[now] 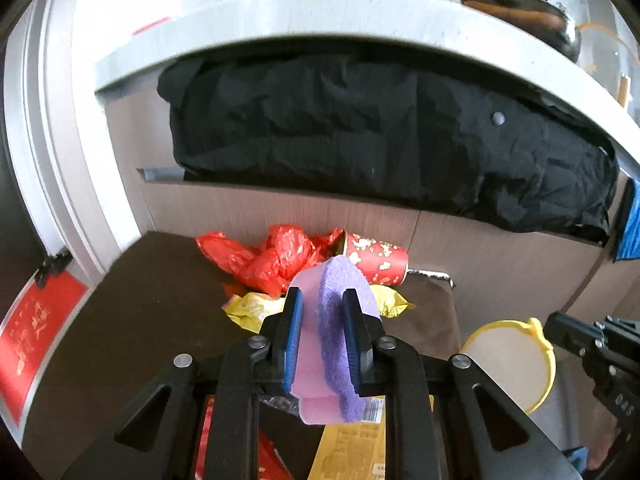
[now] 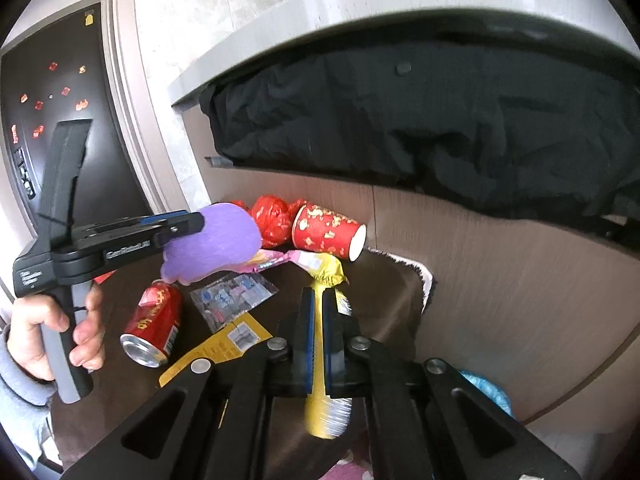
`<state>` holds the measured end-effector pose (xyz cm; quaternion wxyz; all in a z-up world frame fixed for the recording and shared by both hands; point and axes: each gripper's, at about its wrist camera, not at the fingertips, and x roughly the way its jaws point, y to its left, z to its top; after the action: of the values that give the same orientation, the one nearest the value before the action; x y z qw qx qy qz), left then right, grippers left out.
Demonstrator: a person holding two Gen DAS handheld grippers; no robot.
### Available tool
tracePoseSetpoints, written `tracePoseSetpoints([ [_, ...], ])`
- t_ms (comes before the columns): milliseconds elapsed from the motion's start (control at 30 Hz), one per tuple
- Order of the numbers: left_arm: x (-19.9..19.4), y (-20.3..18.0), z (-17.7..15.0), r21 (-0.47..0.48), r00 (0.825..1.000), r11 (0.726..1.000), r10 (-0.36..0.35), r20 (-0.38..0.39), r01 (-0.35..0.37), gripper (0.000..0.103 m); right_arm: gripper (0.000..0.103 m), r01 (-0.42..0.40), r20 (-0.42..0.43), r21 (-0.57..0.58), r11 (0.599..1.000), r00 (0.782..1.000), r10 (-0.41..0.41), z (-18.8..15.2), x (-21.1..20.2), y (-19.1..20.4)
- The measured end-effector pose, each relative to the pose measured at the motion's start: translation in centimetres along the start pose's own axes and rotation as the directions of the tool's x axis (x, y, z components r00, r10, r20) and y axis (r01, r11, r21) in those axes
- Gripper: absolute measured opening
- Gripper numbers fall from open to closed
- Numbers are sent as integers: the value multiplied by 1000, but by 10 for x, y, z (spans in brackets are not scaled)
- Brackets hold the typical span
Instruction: Collect trash
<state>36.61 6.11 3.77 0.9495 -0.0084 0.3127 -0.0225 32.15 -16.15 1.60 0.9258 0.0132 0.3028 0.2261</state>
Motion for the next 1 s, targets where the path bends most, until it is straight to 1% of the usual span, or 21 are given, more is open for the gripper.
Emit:
tracePoseSetpoints([
  [133, -10, 4, 0, -11, 1000, 1000, 0, 10, 0, 21, 2, 10, 15, -5, 1000, 1000, -10, 5, -11, 5],
  [333, -13, 8, -6, -25, 1000, 1000, -15, 3, 15, 20, 1, 23, -4, 6, 1000, 1000, -23, 7, -16, 2],
  [467, -12, 5, -8, -27, 999, 999, -32, -9, 32, 20, 1, 38, -15, 1, 999, 999, -38, 4, -20, -1],
  [800, -17, 1, -12, -11, 999, 999, -43, -8, 43, 20, 1, 36, -48, -10, 999, 998, -36, -5, -16, -2],
  [900, -20, 3, -12, -13, 999, 999, -52, -4, 52, 20, 1, 31, -57, 0, 1000, 998, -31, -8, -16, -2],
  [1000, -27, 7, -13, -17, 999, 998, -53, 9, 53, 20, 2, 31, -68, -11, 999, 997, -32, -13, -15, 5],
])
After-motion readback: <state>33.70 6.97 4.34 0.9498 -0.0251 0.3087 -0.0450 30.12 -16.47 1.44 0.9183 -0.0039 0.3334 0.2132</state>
